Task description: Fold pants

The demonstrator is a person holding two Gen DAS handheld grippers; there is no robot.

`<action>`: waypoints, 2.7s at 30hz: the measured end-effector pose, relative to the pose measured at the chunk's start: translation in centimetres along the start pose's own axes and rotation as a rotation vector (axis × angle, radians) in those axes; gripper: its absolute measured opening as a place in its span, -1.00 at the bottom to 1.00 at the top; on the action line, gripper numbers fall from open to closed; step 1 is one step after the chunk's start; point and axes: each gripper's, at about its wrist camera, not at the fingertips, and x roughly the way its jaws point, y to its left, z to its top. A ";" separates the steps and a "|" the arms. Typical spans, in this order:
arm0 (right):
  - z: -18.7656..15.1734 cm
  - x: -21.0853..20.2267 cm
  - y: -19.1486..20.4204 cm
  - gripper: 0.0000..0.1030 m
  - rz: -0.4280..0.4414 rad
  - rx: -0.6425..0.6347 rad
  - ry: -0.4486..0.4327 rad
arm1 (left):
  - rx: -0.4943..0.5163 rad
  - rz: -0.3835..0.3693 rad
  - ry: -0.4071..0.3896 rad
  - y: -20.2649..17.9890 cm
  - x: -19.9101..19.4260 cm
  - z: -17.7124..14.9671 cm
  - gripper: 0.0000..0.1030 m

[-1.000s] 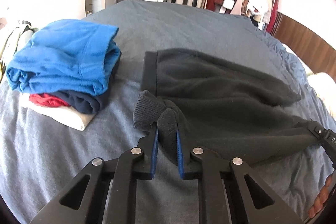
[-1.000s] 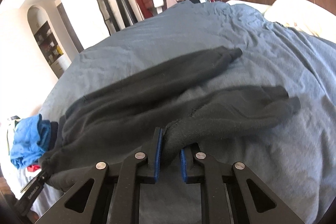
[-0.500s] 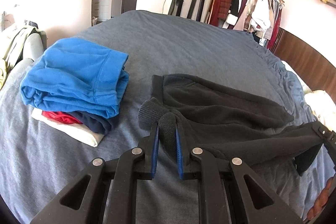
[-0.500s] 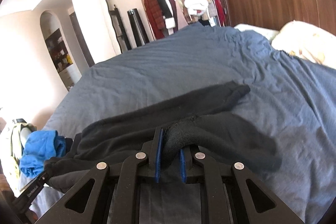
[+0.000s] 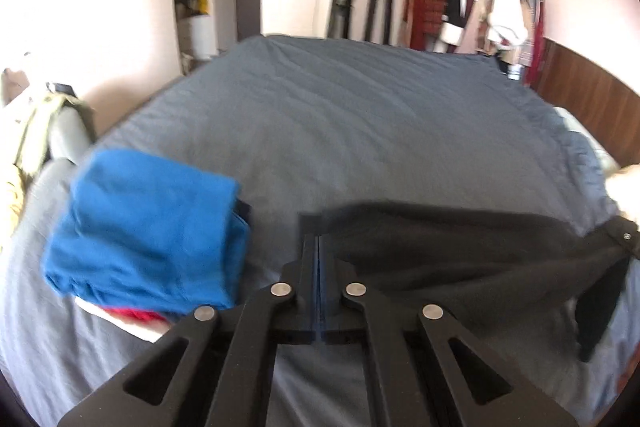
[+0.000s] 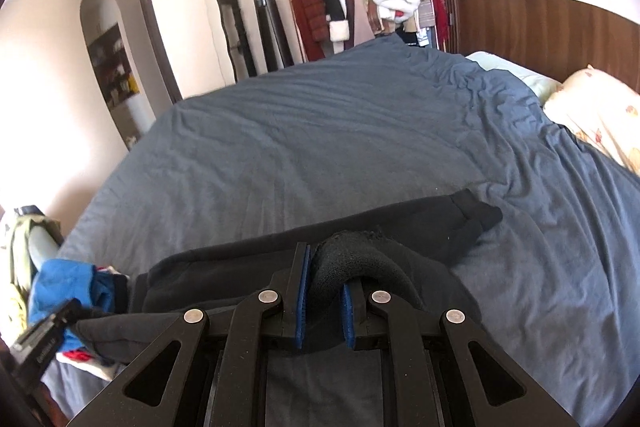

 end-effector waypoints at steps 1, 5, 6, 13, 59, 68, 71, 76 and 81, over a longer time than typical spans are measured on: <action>0.4 0.5 0.1 -0.72 -0.017 -0.011 0.008 | -0.001 -0.010 0.004 0.1 0.5 0.5 -0.96; 1.0 2.5 0.6 -0.73 -0.017 -0.025 0.052 | -0.030 -0.058 0.076 0.4 2.5 0.7 -0.96; 1.0 2.7 0.8 -0.74 -0.007 -0.027 0.059 | -0.020 -0.061 0.083 0.2 2.6 0.5 -0.96; 1.8 3.5 0.9 -0.74 0.036 0.001 0.073 | 0.006 -0.122 0.117 0.0 0.7 -1.7 -0.95; -1.0 1.2 1.9 -0.74 0.020 -0.113 0.020 | -0.803 -0.303 0.401 3.0 2.5 -13.5 0.08; -1.3 0.9 1.6 -0.74 0.015 -0.107 0.016 | -0.652 -0.288 0.320 2.8 1.9 -11.0 -0.71; -1.1 0.6 1.0 -0.74 0.031 -0.073 0.023 | -0.607 -0.276 0.270 2.8 1.0 -9.1 -0.71; -0.1 1.0 1.0 -0.74 0.013 -0.073 0.031 | -0.579 -0.254 0.268 2.7 1.6 -5.4 -0.71; 1.1 2.4 2.2 -0.75 -0.030 -0.137 0.064 | -0.564 -0.230 0.271 2.6 3.2 -2.2 -0.71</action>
